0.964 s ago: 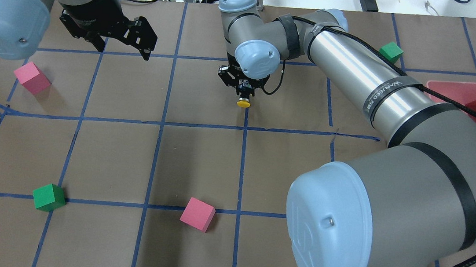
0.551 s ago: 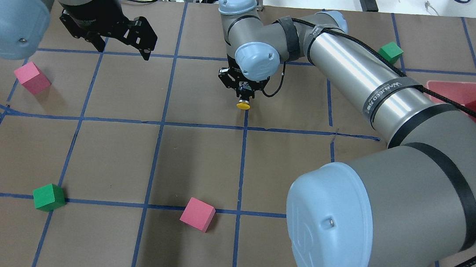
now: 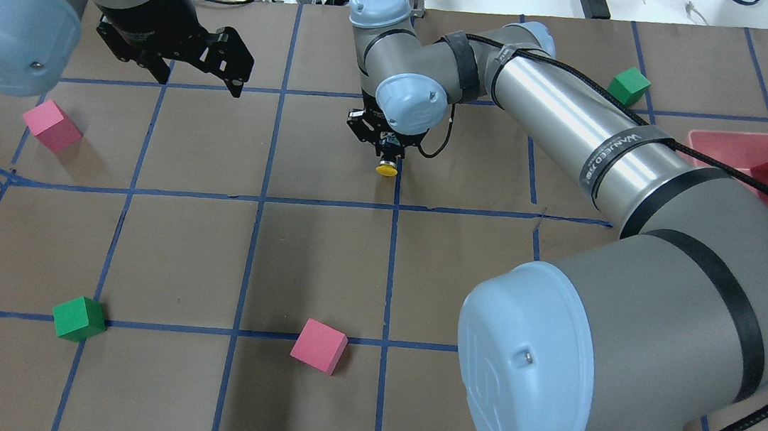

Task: Align button upright
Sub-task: 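Lower the button onto the table and open the right gripper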

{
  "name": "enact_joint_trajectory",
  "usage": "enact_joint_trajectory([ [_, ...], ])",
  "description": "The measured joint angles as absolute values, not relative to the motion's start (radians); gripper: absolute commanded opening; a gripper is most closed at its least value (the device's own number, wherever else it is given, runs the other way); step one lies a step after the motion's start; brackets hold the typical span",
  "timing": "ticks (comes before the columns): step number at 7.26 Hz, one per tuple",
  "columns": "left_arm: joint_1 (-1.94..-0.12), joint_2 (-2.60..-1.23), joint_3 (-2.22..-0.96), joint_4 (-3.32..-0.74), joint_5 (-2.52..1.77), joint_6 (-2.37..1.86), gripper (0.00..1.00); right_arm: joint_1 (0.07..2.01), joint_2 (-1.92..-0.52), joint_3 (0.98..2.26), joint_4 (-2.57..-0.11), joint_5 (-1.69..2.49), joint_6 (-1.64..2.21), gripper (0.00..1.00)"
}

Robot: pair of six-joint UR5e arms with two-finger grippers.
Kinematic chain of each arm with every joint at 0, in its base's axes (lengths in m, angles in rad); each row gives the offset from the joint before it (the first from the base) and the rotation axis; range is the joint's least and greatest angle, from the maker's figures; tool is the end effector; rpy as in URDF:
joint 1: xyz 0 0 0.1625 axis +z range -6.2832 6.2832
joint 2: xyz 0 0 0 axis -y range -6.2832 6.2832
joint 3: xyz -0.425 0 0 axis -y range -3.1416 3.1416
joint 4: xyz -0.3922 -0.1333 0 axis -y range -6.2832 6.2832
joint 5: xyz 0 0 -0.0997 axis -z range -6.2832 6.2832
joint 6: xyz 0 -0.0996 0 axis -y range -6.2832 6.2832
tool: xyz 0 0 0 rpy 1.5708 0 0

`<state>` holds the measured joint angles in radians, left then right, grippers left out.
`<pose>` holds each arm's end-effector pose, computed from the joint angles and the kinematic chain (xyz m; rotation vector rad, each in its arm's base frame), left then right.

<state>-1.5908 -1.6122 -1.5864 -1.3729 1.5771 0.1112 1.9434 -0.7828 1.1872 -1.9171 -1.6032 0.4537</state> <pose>-0.1431 -0.5191 0.4802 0.2039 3.1145 -0.2196 0.3962 -0.6564 0.2028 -0.1237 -3.0855 -0.0621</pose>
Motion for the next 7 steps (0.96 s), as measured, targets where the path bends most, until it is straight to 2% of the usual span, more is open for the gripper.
enact_joint_trajectory([
  [4, -1.592, -1.612, -1.588, -1.373, 1.577, 0.125, 1.00, 1.944, -0.794, 1.186, -1.921, -1.600, 0.474, 1.00],
  [7, -1.592, -1.609, -1.629, -1.317, 1.574, 0.118, 1.00, 1.943, -0.922, 1.238, -1.836, -1.605, 0.450, 1.00],
])
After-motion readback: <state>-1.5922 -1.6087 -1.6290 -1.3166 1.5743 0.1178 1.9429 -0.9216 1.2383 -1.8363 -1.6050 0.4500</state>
